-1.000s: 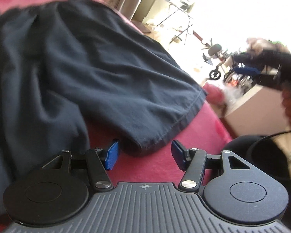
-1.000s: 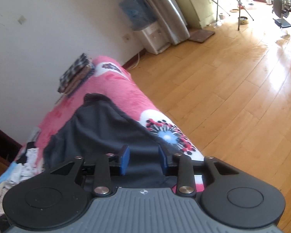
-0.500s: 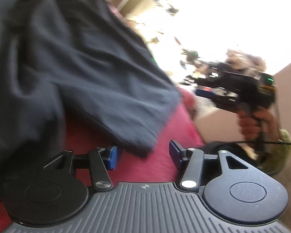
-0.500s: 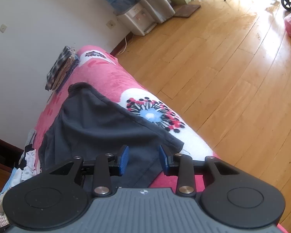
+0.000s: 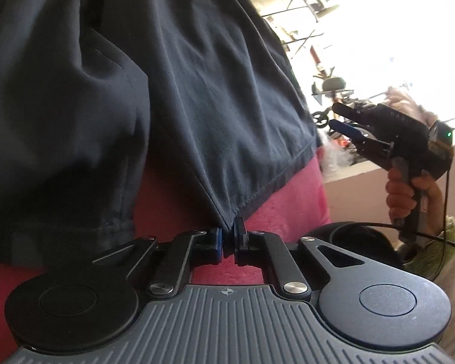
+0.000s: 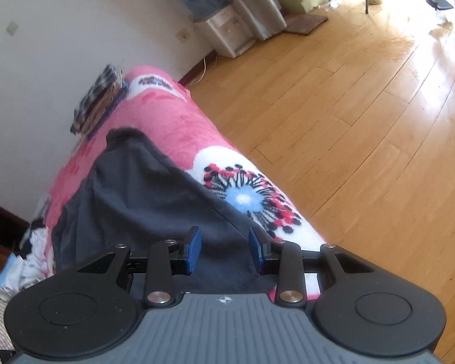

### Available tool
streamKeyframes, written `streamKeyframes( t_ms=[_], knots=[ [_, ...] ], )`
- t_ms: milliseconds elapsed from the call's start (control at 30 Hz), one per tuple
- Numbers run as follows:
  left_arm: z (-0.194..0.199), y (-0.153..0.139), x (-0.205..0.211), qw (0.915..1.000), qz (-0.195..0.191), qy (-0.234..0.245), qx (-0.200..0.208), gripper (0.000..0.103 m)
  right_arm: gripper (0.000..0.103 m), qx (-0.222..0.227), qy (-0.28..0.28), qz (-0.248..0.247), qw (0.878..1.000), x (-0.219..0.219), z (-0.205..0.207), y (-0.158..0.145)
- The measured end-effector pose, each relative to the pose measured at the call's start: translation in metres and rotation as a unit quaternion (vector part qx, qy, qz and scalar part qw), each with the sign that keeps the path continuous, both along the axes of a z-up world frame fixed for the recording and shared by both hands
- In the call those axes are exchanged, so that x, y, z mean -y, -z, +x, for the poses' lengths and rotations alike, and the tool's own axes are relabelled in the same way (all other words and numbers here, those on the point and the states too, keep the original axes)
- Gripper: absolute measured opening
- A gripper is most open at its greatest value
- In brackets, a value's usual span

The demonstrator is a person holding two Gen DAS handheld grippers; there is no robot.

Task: Fold clothes

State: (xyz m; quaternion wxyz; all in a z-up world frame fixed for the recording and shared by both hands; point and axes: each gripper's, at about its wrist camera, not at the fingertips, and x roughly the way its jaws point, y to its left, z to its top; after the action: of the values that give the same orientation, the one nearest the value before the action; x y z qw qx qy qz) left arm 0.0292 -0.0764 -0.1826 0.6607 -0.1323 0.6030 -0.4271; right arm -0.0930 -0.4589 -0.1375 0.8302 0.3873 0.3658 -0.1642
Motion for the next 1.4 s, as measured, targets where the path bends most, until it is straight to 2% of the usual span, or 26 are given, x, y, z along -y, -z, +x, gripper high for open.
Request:
streamKeyframes(
  t_ms=[33,67,100,200,333,433,500,567,667,733,767,800,833,867,933,1000,1033,1067,1133,1200,1267,1333,1400],
  knots=[
    [0.0,-0.002,0.001,1.0,0.006,-0.002,0.001,0.018,0.037,-0.007,-0.001,-0.002,1.0,-0.002,0.003,0.001],
    [0.0,-0.008,-0.002,0.9999,0.008,-0.005,0.003,0.032,0.037,-0.009,-0.001,-0.002,1.0,-0.004,0.005,0.0],
    [-0.002,-0.016,-0.007,0.9998,0.007,-0.01,0.013,0.041,0.037,-0.005,-0.003,-0.001,1.0,-0.007,0.007,-0.003],
    [-0.01,-0.043,-0.031,0.9987,-0.008,-0.023,0.045,0.048,0.037,0.014,-0.018,-0.014,1.0,-0.02,0.013,-0.019],
    [-0.01,-0.075,-0.074,0.9958,-0.03,-0.059,0.063,0.048,0.037,0.035,-0.069,-0.049,0.996,-0.055,0.028,-0.053],
    [-0.003,-0.091,-0.107,0.9903,-0.014,-0.108,0.087,0.051,0.037,0.051,-0.129,-0.072,0.988,-0.092,0.041,-0.076],
    [0.004,-0.096,-0.119,0.9833,0.047,-0.137,0.11,0.059,0.037,0.059,-0.172,-0.072,0.981,-0.121,0.049,-0.084],
    [0.009,-0.095,-0.122,0.9725,0.11,-0.152,0.138,0.064,0.037,0.057,-0.209,-0.062,0.974,-0.15,0.057,-0.084],
    [0.013,-0.078,-0.101,0.9647,0.166,-0.151,0.138,0.064,0.037,0.049,-0.24,-0.041,0.969,-0.189,0.062,-0.075],
    [0.021,-0.065,-0.094,0.9594,0.196,-0.165,0.119,0.062,0.037,0.042,-0.248,-0.02,0.968,-0.211,0.061,-0.065],
    [0.023,-0.061,-0.104,0.9559,0.21,-0.171,0.113,0.048,0.037,0.038,-0.244,-0.005,0.969,-0.218,0.059,-0.059],
    [0.029,-0.058,-0.106,0.9527,0.221,-0.18,0.106,0.031,0.037,0.036,-0.239,0.01,0.97,-0.224,0.056,-0.053],
    [0.033,-0.057,-0.11,0.9505,0.221,-0.197,0.093,0.025,0.037,0.036,-0.23,0.019,0.972,-0.228,0.049,-0.05],
    [0.038,-0.058,-0.122,0.9477,0.203,-0.235,0.071,0.02,0.037,0.036,-0.222,0.029,0.974,-0.231,0.043,-0.047],
    [0.043,-0.059,-0.15,0.9394,0.159,-0.303,0.016,0.02,0.037,0.038,-0.209,0.044,0.976,-0.234,0.032,-0.042],
    [0.046,-0.06,-0.177,0.9214,0.128,-0.365,-0.04,0.02,0.037,0.039,-0.204,0.039,0.977,-0.232,0.022,-0.042],
    [0.044,-0.064,-0.186,0.9151,0.122,-0.381,-0.048,0.021,0.037,0.04,-0.203,0.035,0.978,-0.232,0.019,-0.043],
    [0.043,-0.069,-0.194,0.9085,0.116,-0.397,-0.056,0.021,0.037,0.041,-0.203,0.034,0.978,-0.23,0.016,-0.043],
    [0.037,-0.085,-0.199,0.8998,0.125,-0.417,-0.034,0.025,0.037,0.047,-0.205,0.037,0.977,-0.226,0.011,-0.045],
    [0.033,-0.099,-0.203,0.8932,0.134,-0.429,-0.012,0.034,0.037,0.061,-0.216,0.039,0.974,-0.227,0.01,-0.051],
    [0.033,-0.114,-0.2,0.8936,0.136,-0.428,0.011,0.04,0.037,0.078,-0.233,0.035,0.969,-0.231,0.01,-0.06],
    [0.043,-0.119,-0.184,0.9091,0.14,-0.39,0.044,0.048,0.037,0.095,-0.249,0.024,0.963,-0.236,0.007,-0.069],
    [0.043,-0.129,-0.159,0.9278,0.15,-0.331,0.085,0.057,0.037,0.108,-0.26,0.01,0.959,-0.24,0.001,-0.076]
  ],
)
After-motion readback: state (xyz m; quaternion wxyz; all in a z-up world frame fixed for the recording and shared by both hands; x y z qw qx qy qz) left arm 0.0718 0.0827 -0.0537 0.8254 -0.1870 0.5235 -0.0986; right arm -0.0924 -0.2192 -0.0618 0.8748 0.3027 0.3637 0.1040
